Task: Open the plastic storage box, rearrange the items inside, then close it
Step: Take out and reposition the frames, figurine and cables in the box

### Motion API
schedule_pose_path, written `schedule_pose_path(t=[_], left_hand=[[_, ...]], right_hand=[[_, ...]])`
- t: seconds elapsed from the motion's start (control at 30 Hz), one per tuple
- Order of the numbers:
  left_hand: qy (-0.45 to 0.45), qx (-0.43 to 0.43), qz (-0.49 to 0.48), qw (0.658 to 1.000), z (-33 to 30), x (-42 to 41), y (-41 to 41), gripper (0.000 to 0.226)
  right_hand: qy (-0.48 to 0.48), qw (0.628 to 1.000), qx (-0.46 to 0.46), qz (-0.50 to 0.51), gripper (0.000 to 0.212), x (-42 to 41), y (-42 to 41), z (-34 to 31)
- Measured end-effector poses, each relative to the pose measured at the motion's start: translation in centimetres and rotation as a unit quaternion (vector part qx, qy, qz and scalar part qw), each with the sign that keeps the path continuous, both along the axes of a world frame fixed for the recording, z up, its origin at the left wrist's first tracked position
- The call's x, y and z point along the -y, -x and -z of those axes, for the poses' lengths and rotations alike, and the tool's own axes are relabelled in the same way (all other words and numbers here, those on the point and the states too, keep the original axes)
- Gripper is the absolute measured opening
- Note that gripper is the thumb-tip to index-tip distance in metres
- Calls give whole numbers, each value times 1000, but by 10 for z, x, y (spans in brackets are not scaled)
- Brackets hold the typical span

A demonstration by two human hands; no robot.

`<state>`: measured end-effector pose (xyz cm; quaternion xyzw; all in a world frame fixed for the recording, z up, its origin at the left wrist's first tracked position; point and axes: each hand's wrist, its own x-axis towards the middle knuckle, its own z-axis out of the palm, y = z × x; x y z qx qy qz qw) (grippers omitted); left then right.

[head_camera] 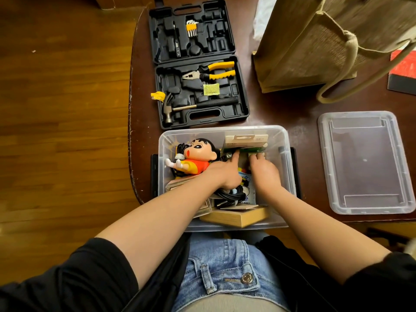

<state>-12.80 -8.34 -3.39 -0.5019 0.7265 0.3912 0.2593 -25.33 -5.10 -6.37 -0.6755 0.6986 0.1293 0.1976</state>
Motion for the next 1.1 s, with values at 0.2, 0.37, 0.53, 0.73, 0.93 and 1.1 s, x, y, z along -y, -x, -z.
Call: schedule_pose_path(t=[0.2, 0.37, 0.53, 0.73, 0.93, 1.1], left_hand=[[5, -1, 3, 1000, 2, 0, -1, 82], [3, -5, 3, 1000, 4, 1, -1, 82], [1, -5, 4, 1000, 5, 1, -1, 83], [-4, -4, 1, 1000, 4, 3, 0, 82], [-10, -1, 22, 1000, 4, 4, 0, 79], [-6, 8, 31, 999, 8, 3, 0, 77]], right_hand=[[-23, 1000, -8, 15, 30, -8, -3, 6], [-27, 999, -3, 27, 35, -8, -4, 6], [-81, 996, 8, 44, 25, -5, -2, -1], [-147, 972, 125, 133, 24, 4, 7, -7], [-256, 966, 16, 12, 20, 3, 6, -18], [-286, 948, -75, -121, 30, -14, 3, -9]])
